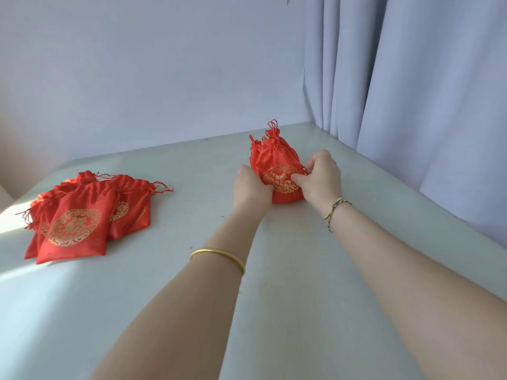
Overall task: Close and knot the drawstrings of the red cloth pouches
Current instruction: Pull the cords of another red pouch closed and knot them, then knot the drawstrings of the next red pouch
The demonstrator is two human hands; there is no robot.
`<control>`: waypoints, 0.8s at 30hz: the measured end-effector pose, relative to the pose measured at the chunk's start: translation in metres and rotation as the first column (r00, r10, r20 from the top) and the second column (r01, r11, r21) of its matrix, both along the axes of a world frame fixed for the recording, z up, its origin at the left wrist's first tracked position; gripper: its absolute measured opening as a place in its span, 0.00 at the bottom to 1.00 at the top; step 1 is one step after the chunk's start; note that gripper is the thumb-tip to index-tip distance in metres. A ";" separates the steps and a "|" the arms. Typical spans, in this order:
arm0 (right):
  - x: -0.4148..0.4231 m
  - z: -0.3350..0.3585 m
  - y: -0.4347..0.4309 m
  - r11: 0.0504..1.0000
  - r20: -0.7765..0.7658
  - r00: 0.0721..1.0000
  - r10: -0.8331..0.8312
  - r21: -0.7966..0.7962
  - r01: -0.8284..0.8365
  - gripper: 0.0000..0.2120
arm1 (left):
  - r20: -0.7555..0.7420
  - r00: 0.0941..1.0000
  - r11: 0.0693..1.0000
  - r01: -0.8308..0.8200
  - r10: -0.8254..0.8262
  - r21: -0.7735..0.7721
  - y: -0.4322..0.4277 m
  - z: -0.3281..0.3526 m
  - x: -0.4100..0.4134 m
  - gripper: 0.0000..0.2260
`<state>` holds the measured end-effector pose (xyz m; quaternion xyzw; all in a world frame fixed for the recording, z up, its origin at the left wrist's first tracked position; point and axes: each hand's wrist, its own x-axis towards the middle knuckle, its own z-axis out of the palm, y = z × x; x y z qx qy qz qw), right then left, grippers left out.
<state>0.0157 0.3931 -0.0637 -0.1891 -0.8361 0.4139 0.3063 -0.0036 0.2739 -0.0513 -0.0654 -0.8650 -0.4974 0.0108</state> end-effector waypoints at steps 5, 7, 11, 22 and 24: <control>0.007 0.002 -0.007 0.998 -0.024 0.998 -0.050 0.027 0.050 0.15 | 0.085 0.996 0.989 0.019 -0.032 0.146 -0.010 -0.001 0.004 0.13; 0.013 0.001 -0.012 0.997 -0.054 0.996 -0.069 0.037 0.071 0.15 | 0.080 0.997 0.983 0.004 -0.019 0.182 -0.021 -0.002 0.009 0.12; 0.026 0.008 -0.032 0.979 -0.090 0.979 -0.182 0.078 0.189 0.14 | 0.064 0.996 0.973 -0.076 0.064 0.217 -0.056 -0.005 0.020 0.12; 0.016 0.013 -0.199 0.920 -0.019 0.920 0.390 -0.027 -0.391 0.09 | -0.331 0.818 0.711 -0.574 0.471 -0.406 -0.207 -0.011 0.024 0.23; 0.015 0.010 -0.219 0.891 -0.004 0.893 0.451 -0.068 -0.450 0.07 | -0.321 0.836 0.707 -0.548 0.445 -0.447 -0.221 -0.014 0.023 0.24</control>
